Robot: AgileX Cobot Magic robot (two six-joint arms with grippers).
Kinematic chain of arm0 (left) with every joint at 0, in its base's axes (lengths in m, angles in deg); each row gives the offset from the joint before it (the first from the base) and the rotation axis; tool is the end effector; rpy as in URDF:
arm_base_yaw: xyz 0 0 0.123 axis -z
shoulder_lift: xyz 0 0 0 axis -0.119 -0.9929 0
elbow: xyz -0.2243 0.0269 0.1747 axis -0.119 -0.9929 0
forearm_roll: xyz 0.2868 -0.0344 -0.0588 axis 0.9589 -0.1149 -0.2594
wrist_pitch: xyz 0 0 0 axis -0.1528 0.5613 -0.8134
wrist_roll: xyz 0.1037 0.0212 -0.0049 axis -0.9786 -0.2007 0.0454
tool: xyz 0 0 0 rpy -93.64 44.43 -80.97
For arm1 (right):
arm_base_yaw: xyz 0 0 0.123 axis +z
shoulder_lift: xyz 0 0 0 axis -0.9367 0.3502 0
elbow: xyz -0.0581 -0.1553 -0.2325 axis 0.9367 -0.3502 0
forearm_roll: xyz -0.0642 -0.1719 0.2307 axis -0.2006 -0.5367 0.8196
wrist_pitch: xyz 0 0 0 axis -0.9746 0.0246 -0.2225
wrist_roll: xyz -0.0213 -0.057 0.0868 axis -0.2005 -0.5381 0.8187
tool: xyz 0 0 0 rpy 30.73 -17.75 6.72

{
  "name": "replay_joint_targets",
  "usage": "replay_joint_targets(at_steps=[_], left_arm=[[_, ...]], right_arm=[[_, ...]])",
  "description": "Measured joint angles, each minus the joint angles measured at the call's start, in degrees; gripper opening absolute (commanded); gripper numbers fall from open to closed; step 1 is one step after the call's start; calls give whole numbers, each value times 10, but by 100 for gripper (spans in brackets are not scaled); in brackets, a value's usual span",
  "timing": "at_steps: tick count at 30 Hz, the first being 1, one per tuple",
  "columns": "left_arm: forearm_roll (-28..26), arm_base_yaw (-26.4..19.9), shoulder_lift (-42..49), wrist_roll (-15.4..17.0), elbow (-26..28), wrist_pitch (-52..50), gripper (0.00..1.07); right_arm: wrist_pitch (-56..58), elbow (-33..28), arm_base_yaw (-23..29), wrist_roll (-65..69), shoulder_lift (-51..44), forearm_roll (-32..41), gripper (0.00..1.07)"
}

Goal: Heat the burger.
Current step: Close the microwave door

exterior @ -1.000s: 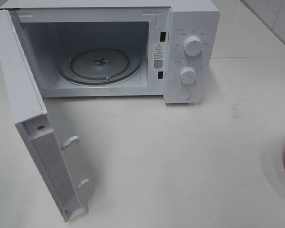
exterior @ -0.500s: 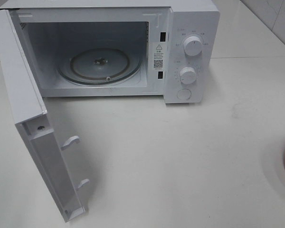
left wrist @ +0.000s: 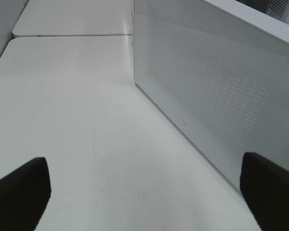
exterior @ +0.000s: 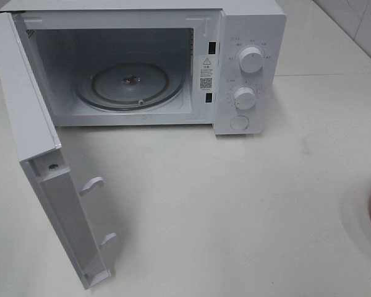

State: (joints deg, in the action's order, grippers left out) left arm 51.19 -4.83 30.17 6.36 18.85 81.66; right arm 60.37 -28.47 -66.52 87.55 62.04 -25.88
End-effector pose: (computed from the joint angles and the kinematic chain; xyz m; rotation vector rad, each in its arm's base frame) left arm 0.0455 -0.0114 0.2945 0.0858 2.0144 -0.1217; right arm 0.0447 -0.0025 0.2958 0.0703 2.0196 0.0454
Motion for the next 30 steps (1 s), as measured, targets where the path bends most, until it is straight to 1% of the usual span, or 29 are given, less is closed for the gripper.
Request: replay_joint_targets(at_steps=[30], left_arm=[[0, 0, 0, 0, 0, 0, 100]], right_arm=[[0, 0, 0, -1, 0, 0, 76]])
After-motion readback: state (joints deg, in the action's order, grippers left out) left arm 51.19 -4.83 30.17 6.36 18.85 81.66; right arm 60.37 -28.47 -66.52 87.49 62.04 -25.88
